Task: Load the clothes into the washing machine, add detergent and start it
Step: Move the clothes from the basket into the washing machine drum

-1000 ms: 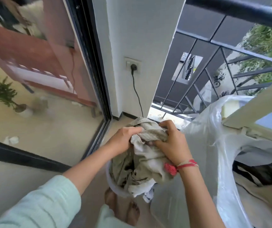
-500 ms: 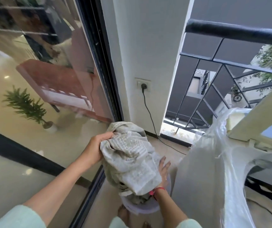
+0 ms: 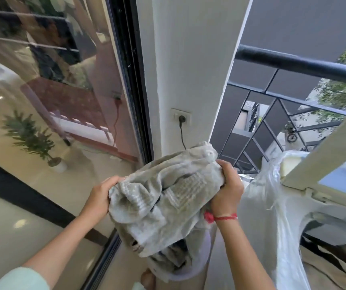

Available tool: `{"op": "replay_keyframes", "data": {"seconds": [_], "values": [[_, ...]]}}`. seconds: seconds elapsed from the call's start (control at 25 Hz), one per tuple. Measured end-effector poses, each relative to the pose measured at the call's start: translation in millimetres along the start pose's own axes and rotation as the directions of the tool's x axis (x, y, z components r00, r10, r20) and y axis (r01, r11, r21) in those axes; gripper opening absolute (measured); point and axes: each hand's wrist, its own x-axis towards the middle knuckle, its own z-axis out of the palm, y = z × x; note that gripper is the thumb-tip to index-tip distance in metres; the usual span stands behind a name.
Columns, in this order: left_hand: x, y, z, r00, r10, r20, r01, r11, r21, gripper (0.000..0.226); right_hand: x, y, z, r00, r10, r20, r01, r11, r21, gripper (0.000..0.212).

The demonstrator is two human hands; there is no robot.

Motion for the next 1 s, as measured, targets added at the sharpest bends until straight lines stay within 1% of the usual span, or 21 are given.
{"op": "replay_keyframes", "data": {"seconds": [0.04,0.08,0.12,0.2,0.24,0.28,0.32,0.36,0.4,0.44,0.48,0.52,0.56,0.6,0.68,0.76,0.8,0.84,0.88,0.92,1.0], "values": [[6,7,4,1.0,0.015,-0.017,-0.016,0.999,-0.04,0.031,9,-26,-20,0.973,-0.218,-0.074,0.216,0.976,-0.04,0.017],[13,18,7,0.999,0.046,-0.015,-0.048,0.995,-0.093,0.034,17,-53,-38,0.905,-0.403,-0.14,0.398,0.915,-0.059,0.017],[20,31,11,0.996,0.088,-0.001,-0.088,0.989,-0.118,0.038,23,-75,-54,0.825,-0.528,-0.201,0.524,0.848,-0.076,0.017],[37,58,20,0.967,0.236,0.099,-0.235,0.972,-0.022,0.04,33,-108,-74,0.679,-0.686,-0.262,0.674,0.724,-0.147,0.027],[47,73,21,0.944,0.249,0.217,-0.272,0.959,0.079,0.037,35,-114,-78,0.637,-0.73,-0.246,0.702,0.682,-0.204,0.032],[54,84,19,0.911,0.172,0.374,-0.272,0.933,0.235,0.033,36,-111,-80,0.618,-0.761,-0.195,0.713,0.648,-0.27,0.034],[60,91,14,0.847,0.008,0.532,-0.257,0.881,0.397,0.045,35,-104,-80,0.616,-0.779,-0.119,0.715,0.616,-0.33,0.035],[64,97,9,0.761,-0.165,0.627,-0.255,0.813,0.523,0.081,33,-92,-80,0.631,-0.775,-0.038,0.707,0.594,-0.382,0.032],[61,104,6,0.706,-0.23,0.67,-0.238,0.814,0.53,0.117,31,-80,-80,0.654,-0.756,0.034,0.693,0.58,-0.429,0.026],[55,112,10,0.7,-0.164,0.695,-0.215,0.88,0.423,0.139,27,-68,-82,0.678,-0.729,0.088,0.674,0.57,-0.471,0.02],[43,127,20,0.722,-0.014,0.692,-0.216,0.945,0.245,0.146,23,-61,-83,0.697,-0.706,0.127,0.659,0.56,-0.502,0.016],[30,141,38,0.752,0.127,0.647,-0.24,0.967,0.089,0.148,17,-56,-83,0.705,-0.69,0.163,0.653,0.542,-0.529,0.016],[18,150,59,0.766,0.239,0.597,-0.294,0.956,-0.004,0.146,11,-52,-83,0.707,-0.679,0.199,0.657,0.525,-0.542,0.017],[12,153,80,0.767,0.323,0.555,-0.354,0.934,-0.054,0.136,6,-49,-81,0.706,-0.672,0.225,0.662,0.514,-0.545,0.019],[17,151,100,0.786,0.426,0.447,-0.429,0.897,-0.101,0.099,0,-43,-82,0.723,-0.64,0.261,0.66,0.528,-0.535,0.02],[27,143,90,0.768,0.548,0.332,-0.55,0.83,-0.096,0.073,-3,-34,-94,0.794,-0.509,0.333,0.608,0.649,-0.457,0.03],[30,140,80,0.763,0.577,0.291,-0.577,0.811,-0.093,0.064,-2,-25,-104,0.824,-0.383,0.417,0.539,0.756,-0.371,0.048],[33,136,70,0.767,0.59,0.251,-0.586,0.804,-0.1,0.057,1,-10,-113,0.821,-0.204,0.533,0.398,0.874,-0.28,0.079],[34,133,59,0.777,0.591,0.215,-0.579,0.806,-0.125,0.052,3,10,-117,0.785,-0.025,0.619,0.215,0.948,-0.234,0.112],[34,132,48,0.788,0.586,0.188,-0.568,0.81,-0.144,0.05,3,32,-114,0.749,0.107,0.654,0.109,0.953,-0.282,0.137],[31,137,31,0.792,0.592,0.15,-0.573,0.805,-0.156,0.049,-4,68,-85,0.664,0.27,0.698,0.066,0.908,-0.414,0.154]]}}
